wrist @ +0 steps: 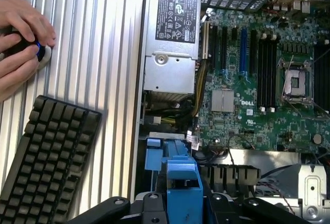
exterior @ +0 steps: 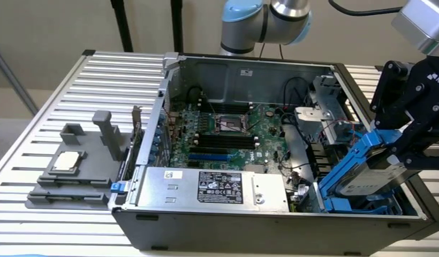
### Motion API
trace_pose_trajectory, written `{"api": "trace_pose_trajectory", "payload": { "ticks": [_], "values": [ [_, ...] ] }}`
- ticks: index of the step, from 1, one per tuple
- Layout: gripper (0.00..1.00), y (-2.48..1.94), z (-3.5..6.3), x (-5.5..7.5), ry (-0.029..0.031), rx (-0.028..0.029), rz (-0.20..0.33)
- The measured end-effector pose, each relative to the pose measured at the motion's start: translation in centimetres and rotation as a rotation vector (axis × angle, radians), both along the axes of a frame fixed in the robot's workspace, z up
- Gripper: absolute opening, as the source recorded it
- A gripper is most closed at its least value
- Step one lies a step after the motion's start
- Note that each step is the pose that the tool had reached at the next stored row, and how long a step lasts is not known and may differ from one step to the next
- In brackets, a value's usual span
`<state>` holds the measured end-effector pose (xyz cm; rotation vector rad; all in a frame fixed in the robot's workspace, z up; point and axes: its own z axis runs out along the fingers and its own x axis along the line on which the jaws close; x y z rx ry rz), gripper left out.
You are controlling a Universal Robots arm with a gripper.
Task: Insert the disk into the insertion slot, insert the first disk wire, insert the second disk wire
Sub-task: 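Insert the disk into the insertion slot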
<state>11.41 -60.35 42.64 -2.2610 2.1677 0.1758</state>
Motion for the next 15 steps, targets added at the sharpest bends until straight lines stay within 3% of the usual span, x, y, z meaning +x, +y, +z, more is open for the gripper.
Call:
{"api": "trace_pose_trajectory", "payload": {
  "ticks": [2, 3, 15],
  "values": [
    [0.34, 0.00, -0.05, 0.00, 0.0001, 0.0000, 0.001],
    [0.41, -0.01, -0.07, 0.00, 0.0001, 0.0001, 0.002],
    [0.41, -0.02, -0.27, 0.47, 0.0001, 0.0002, 0.010]
  ]
}}
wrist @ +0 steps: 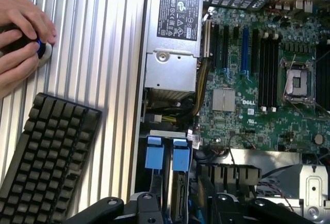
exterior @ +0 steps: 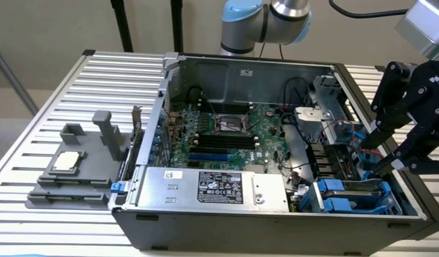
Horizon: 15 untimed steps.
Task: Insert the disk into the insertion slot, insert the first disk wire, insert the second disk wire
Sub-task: 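Insert the disk into the insertion slot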
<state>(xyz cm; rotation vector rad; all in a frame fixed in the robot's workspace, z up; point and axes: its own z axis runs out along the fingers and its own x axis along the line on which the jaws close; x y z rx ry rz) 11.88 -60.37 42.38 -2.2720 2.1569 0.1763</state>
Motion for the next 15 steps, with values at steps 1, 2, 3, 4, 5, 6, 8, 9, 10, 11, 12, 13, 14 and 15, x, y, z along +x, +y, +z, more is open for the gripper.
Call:
{"api": "trace_pose_trajectory", "payload": {
  "ticks": [1, 2, 3, 4, 5, 6, 8, 9, 10, 11, 12, 13, 14, 15],
  "values": [
    [0.41, 0.01, 0.01, 0.20, 0.0000, -0.0001, 0.001],
    [0.41, 0.03, 0.01, 0.38, 0.0000, -0.0002, 0.003],
    [0.41, 0.08, 0.00, 0.52, 0.0000, 0.0001, 0.004],
    [0.41, 0.16, 0.00, 0.59, 0.0000, 0.0001, 0.006],
    [0.41, 0.27, 0.01, 0.60, 0.0000, 0.0000, 0.006],
    [0.41, 0.36, 0.01, 0.60, -0.0001, -0.0001, 0.006],
    [0.39, 0.42, 0.00, 0.60, -0.0001, -0.0002, 0.007],
    [0.32, 0.42, 0.00, 0.60, -0.0001, -0.0003, 0.007],
    [0.32, 0.42, 0.00, 0.60, 0.0000, -0.0004, 0.007],
    [0.26, 0.42, 0.00, 0.60, 0.0000, -0.0004, 0.007],
    [0.20, 0.42, 0.01, 0.60, -0.0001, -0.0006, 0.007],
    [0.20, 0.42, 0.01, 0.60, -0.0001, -0.0006, 0.007],
    [0.11, 0.42, 0.01, 0.60, -0.0001, -0.0005, 0.007],
    [0.11, 0.42, 0.01, 0.60, 0.0000, -0.0006, 0.007]
  ]
}}
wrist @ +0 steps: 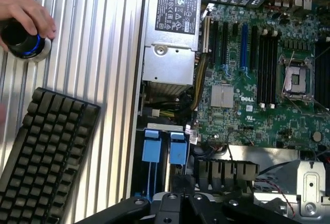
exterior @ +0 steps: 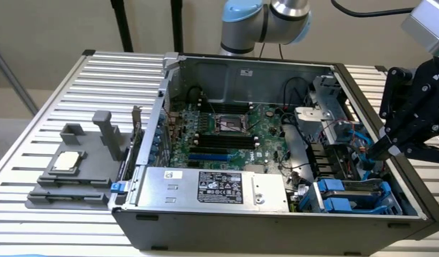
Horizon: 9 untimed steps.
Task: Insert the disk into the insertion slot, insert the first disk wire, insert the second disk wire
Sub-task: 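Insert the disk into the insertion slot, then insert the first disk wire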
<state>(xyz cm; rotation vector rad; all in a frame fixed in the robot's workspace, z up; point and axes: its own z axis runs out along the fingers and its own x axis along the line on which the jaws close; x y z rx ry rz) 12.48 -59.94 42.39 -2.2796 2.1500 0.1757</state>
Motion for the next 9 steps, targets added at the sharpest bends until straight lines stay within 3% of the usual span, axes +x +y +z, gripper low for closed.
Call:
{"api": "trace_pose_trajectory", "payload": {
  "ticks": [9],
  "values": [
    [0.11, 0.00, 0.00, 0.00, 0.0000, 0.0000, 0.000]
  ]
}}
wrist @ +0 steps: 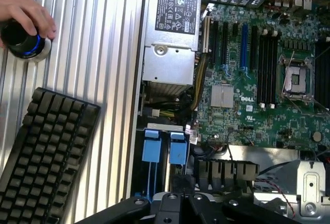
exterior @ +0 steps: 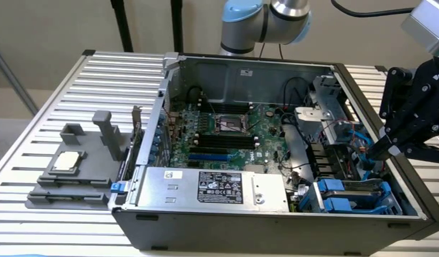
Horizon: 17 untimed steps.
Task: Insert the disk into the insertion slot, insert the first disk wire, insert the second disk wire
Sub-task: 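Insert the first disk wire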
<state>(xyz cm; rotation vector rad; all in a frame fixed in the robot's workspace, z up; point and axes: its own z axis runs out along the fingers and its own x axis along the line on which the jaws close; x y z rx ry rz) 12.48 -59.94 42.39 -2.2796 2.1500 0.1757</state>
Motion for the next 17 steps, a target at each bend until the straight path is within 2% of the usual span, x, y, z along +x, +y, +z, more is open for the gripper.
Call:
{"api": "trace_pose_trajectory", "payload": {
  "ticks": [7, 12, 17],
  "values": [
    [0.11, 0.01, -0.04, 0.1, -0.0001, 0.0002, 0.000],
    [0.11, 0.02, -0.37, 1.7, 0.0000, 0.0034, 0.000],
    [0.11, 0.05, -1.14, 2.7, -0.0005, 0.0034, 0.000]
  ]
}}
